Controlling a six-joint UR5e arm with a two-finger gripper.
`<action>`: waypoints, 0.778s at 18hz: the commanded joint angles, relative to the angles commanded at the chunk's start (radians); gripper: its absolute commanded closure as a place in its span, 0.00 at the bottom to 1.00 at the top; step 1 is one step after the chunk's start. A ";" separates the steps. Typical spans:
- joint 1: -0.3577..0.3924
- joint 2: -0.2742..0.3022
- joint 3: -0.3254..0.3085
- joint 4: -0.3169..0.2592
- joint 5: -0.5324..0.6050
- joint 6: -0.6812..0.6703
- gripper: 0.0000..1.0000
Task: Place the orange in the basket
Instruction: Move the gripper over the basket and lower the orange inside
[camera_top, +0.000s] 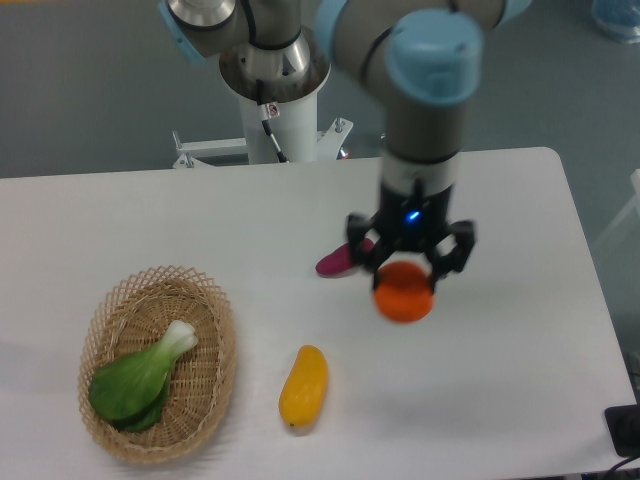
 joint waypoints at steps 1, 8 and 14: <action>-0.032 -0.008 0.000 0.024 0.003 -0.051 0.35; -0.253 -0.072 -0.031 0.054 0.060 -0.191 0.35; -0.364 -0.084 -0.120 0.072 0.120 -0.171 0.35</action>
